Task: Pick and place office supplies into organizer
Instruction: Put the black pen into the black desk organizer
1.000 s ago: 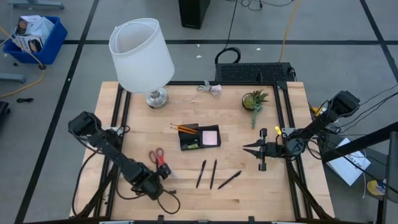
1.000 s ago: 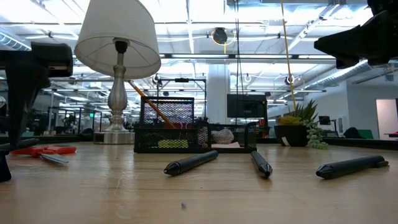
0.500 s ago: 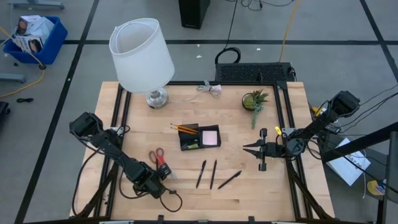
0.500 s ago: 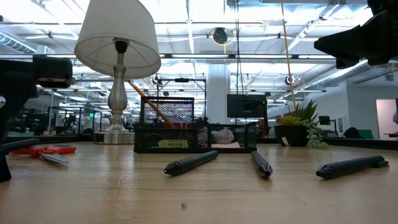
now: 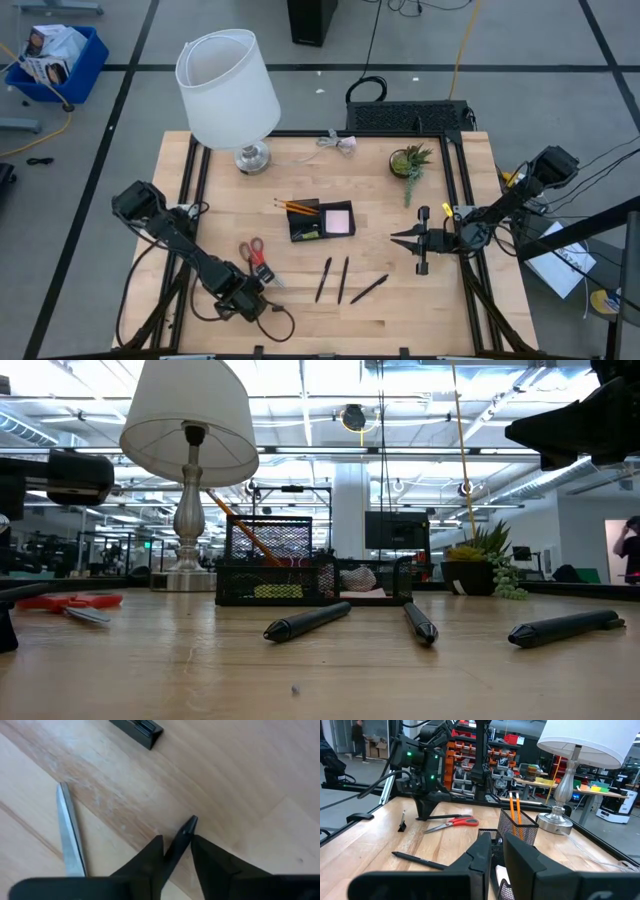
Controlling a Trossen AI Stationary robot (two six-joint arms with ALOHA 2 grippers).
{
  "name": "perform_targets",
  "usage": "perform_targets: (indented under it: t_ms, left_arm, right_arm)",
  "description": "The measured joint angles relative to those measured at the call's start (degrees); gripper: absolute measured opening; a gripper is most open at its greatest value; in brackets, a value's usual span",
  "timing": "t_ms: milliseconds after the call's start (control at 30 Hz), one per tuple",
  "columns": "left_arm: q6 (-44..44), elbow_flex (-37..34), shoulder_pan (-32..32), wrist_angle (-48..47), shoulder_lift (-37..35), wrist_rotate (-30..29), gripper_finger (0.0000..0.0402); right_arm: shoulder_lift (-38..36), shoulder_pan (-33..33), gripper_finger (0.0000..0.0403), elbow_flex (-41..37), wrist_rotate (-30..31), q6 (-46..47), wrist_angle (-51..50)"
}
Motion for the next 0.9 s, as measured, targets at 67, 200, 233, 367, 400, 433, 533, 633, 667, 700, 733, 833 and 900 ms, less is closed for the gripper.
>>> perform_targets:
  t_ms: [67,200,233,367,400,433,533,633,667,700,733,833,900]
  left_arm:
    - [-0.40,0.00,0.04,0.25,0.00,-0.18,0.0093]
    - [-1.76,0.00,0.09,0.52,0.04,-0.60,0.0072]
    - [-1.83,0.00,0.13,0.58,0.04,-0.66,0.0067]
    - [-3.52,0.04,0.19,0.63,0.04,-1.36,0.0044]
    - [-3.62,0.07,0.21,0.63,0.04,-1.50,0.0039]
    - [-3.74,0.07,0.21,0.61,0.04,-1.63,0.0035]
    - [-5.85,0.07,0.25,0.59,0.04,-2.68,0.0031]
    - [-9.20,0.07,0.25,0.44,0.09,-4.14,0.0039]
    - [-10.30,0.07,0.25,0.27,0.09,-4.55,0.0044]
    - [-11.40,0.07,0.25,0.11,0.09,-4.94,0.0048]
    - [-12.48,0.07,0.25,0.02,0.11,-5.30,0.0050]
    - [-15.21,0.07,0.25,-0.24,0.11,-6.39,0.0050]
    - [-16.75,0.07,0.27,-0.34,0.11,-6.70,0.0044]
  right_arm:
    - [0.00,0.00,0.0043,0.00,0.00,0.02,0.00]
    - [-0.01,-0.02,0.0043,-0.01,0.00,0.01,-0.01]
    - [-0.01,-0.02,0.0043,-0.01,-0.01,0.02,0.00]
    - [0.00,-0.01,0.0043,-0.01,0.00,0.01,0.00]
    - [-0.01,-0.02,0.0043,-0.01,-0.02,0.01,0.00]
    - [0.00,0.00,0.0043,0.00,-0.02,0.02,0.00]
    - [0.00,-0.02,0.0043,-0.02,0.00,0.02,0.00]
    - [0.00,-0.02,0.0043,0.00,-0.02,0.00,0.00]
    - [0.00,-0.02,0.0043,-0.02,0.00,0.02,0.00]
    - [0.00,0.00,0.0043,0.00,0.00,0.01,-0.02]
    - [-0.01,-0.01,0.0043,-0.01,-0.02,0.01,-0.01]
    - [0.00,-0.01,0.0043,-0.01,0.00,0.02,0.00]
    - [0.00,0.00,0.0043,-0.02,0.00,0.02,0.00]
